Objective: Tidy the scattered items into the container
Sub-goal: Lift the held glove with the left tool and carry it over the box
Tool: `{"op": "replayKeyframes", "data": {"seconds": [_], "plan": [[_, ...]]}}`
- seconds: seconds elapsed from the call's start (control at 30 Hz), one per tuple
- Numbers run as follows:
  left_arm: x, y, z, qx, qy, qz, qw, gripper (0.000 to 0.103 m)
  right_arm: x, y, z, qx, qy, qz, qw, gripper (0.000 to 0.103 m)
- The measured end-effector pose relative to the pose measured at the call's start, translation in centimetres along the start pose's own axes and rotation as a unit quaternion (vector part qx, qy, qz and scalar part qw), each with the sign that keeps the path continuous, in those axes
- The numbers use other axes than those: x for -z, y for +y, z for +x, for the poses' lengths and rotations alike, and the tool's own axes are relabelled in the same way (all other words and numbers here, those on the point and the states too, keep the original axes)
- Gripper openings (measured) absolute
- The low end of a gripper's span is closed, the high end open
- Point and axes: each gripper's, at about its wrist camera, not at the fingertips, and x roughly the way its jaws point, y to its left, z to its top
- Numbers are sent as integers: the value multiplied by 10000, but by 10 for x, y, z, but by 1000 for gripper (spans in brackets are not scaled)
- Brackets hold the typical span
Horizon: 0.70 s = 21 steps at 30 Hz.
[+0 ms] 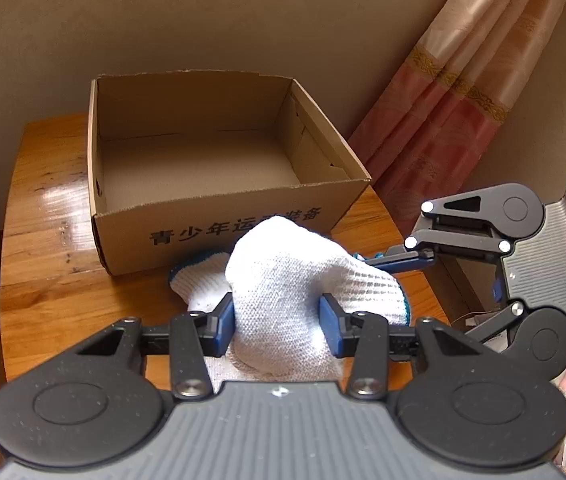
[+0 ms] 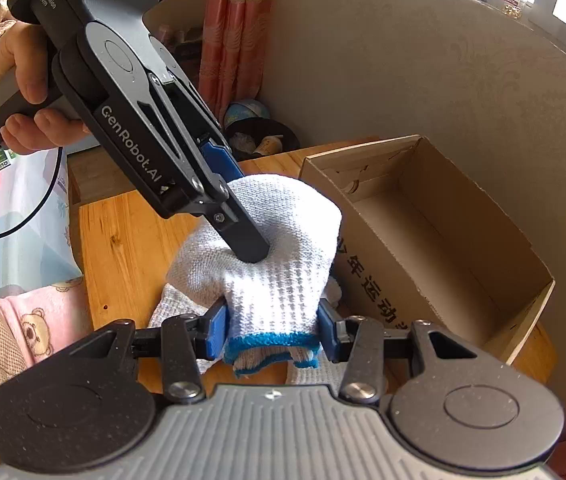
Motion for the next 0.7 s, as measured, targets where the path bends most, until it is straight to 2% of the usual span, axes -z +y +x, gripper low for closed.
{"op": "replayKeyframes", "data": {"seconds": [0.5, 0.7], "plan": [[-76, 12, 5, -236, -119, -35, 9996, 43, -48, -66, 1, 161, 1, -125, 9998, 51], [-94, 25, 19, -282, -98, -186, 9994, 43, -59, -93, 14, 20, 79, -105, 9999, 51]]}}
